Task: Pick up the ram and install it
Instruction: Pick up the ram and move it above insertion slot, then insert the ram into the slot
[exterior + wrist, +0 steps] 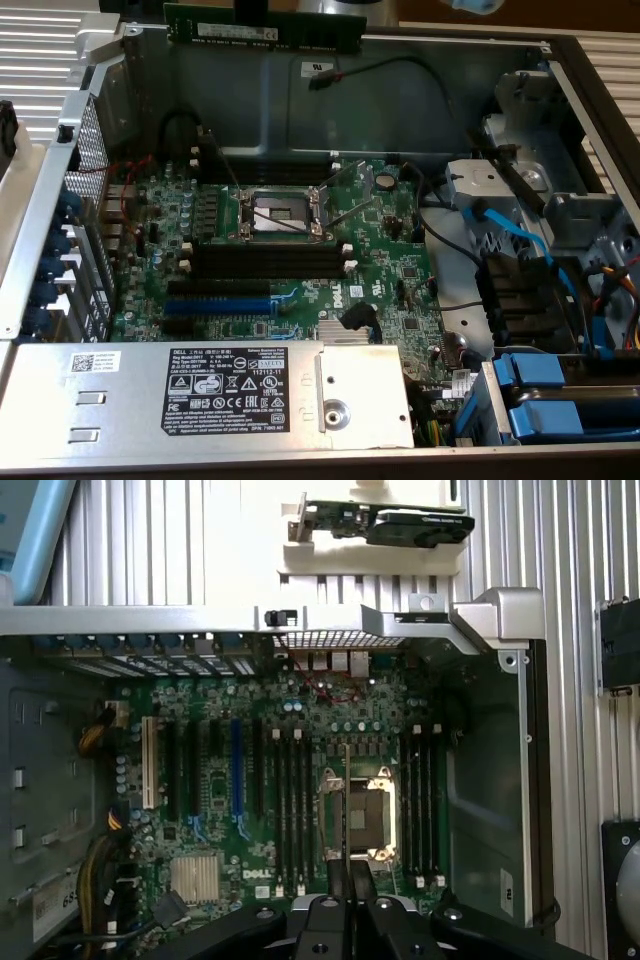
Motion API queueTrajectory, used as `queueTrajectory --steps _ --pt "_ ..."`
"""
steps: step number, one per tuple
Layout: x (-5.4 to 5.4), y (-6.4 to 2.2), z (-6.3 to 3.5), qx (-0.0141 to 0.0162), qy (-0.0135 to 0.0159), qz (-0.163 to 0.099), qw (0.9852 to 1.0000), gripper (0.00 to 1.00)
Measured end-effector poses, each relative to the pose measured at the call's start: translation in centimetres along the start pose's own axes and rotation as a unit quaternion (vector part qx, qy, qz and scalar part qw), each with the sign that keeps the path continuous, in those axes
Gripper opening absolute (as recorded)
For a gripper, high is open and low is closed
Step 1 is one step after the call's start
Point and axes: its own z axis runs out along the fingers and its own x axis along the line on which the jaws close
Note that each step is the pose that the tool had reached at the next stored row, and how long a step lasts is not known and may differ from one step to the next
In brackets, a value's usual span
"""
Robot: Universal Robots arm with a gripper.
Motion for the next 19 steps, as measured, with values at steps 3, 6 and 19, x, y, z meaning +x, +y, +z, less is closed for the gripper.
queueTrajectory --steps 3,6,19 --pt "0.00 0.00 0.00 0.0000 0.0000 0.000 1.0000 0.12" --pt "0.00 0.00 0.00 0.0000 0.0000 0.000 1.0000 0.12" --pt "-0.01 0.10 0.00 0.0004 0.0015 0.000 1.0000 0.12"
